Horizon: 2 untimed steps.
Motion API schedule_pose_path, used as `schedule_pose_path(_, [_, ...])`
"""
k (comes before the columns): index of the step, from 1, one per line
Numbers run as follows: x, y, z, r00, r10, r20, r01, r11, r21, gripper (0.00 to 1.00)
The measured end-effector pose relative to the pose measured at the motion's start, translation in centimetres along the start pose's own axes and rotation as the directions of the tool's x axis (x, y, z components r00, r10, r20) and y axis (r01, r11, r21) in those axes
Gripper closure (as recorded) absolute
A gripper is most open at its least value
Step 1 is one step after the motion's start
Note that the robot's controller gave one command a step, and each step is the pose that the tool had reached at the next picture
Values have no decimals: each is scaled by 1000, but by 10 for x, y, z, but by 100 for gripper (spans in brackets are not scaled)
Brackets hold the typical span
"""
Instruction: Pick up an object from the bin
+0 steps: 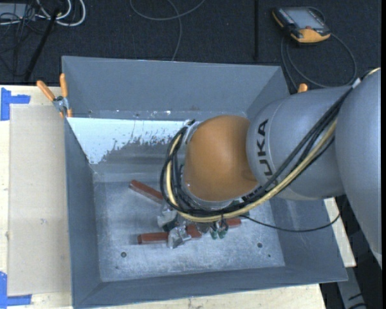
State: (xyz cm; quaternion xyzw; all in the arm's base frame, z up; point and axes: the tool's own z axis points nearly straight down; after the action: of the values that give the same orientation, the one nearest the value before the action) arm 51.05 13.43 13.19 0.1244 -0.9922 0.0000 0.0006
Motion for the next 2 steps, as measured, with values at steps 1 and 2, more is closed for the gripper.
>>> schedule_pose_path(1, [3, 27, -40, 976, -218, 1, 218, 976, -1, 100])
schedule_pose_path(2, [3, 26, -40, 976, -217, 1, 217, 976, -1, 100])
